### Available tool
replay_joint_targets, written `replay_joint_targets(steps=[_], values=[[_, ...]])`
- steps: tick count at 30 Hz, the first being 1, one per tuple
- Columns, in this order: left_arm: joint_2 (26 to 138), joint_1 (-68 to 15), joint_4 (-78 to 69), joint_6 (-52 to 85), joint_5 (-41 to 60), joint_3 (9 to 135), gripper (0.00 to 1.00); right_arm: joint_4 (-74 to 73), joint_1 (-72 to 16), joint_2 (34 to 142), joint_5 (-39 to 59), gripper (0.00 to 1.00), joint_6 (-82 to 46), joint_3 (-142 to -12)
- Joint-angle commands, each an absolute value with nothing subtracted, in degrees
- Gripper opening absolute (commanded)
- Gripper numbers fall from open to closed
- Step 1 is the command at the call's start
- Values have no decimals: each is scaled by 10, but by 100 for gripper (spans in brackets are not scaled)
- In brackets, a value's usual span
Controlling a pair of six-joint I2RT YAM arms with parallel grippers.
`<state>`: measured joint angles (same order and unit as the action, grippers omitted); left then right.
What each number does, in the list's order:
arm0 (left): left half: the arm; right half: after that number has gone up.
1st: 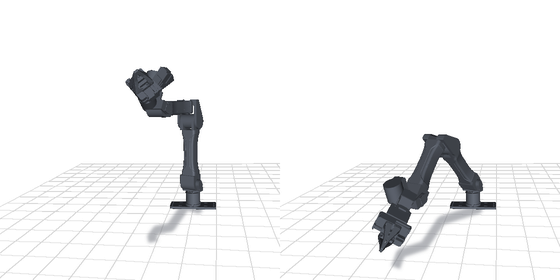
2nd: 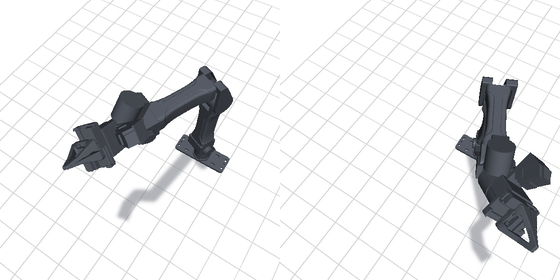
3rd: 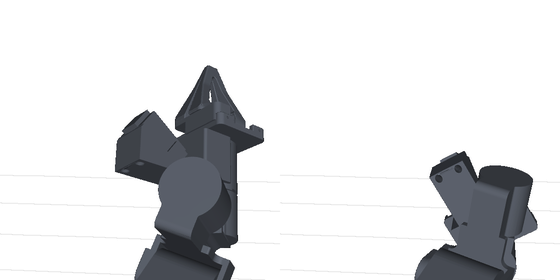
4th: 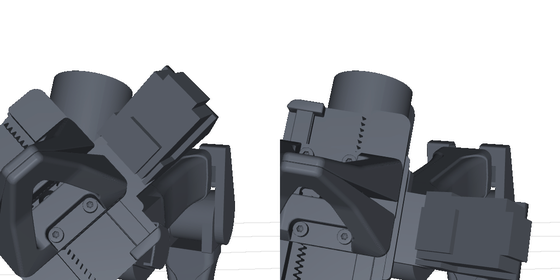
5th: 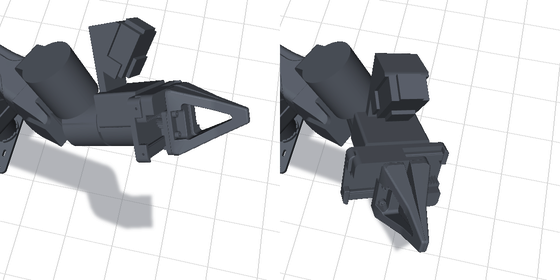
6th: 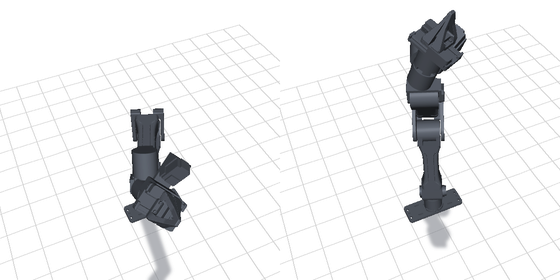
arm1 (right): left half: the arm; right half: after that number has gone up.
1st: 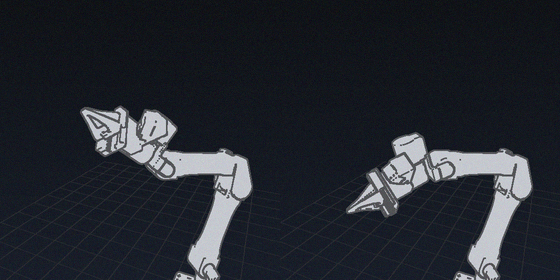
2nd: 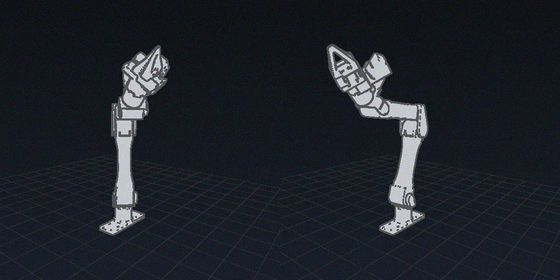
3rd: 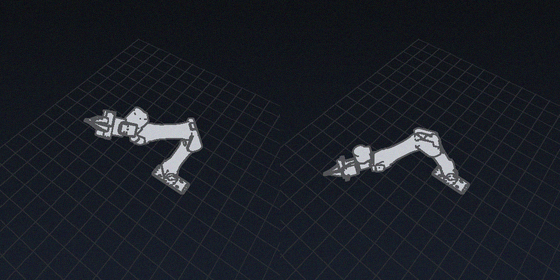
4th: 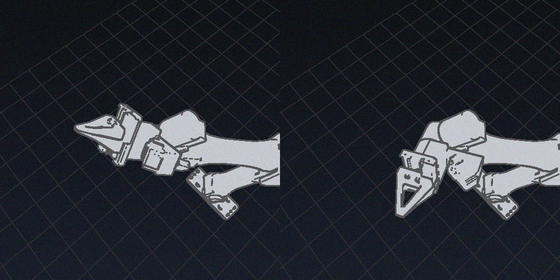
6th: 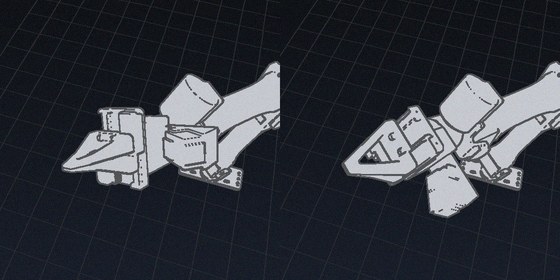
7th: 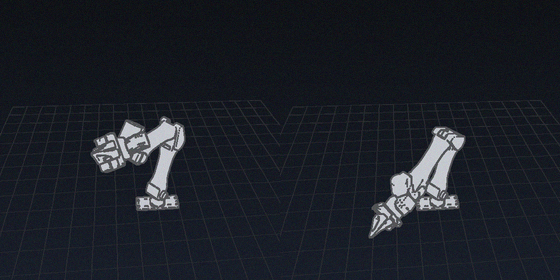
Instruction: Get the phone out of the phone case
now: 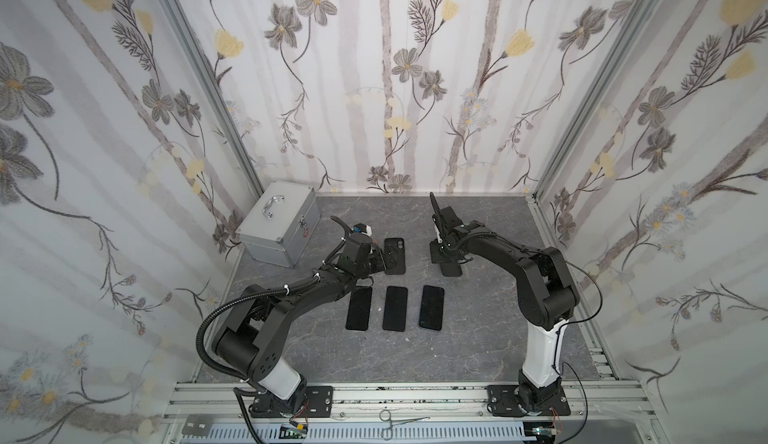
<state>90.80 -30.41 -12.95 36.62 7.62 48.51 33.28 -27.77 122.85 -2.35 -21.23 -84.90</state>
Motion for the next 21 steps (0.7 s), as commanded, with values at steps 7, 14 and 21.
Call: replay_joint_targets(steps=[7, 14, 21], values=[[901, -273, -123, 364, 67, 477, 100, 362, -311, 1307, -8, 0, -316, -968], [873, -257, -128, 361, 76, 448, 100, 391, -323, 1372, -14, 0, -326, -1053], [860, -256, -132, 363, 81, 431, 100, 421, -323, 1403, -40, 0, -320, -1084]])
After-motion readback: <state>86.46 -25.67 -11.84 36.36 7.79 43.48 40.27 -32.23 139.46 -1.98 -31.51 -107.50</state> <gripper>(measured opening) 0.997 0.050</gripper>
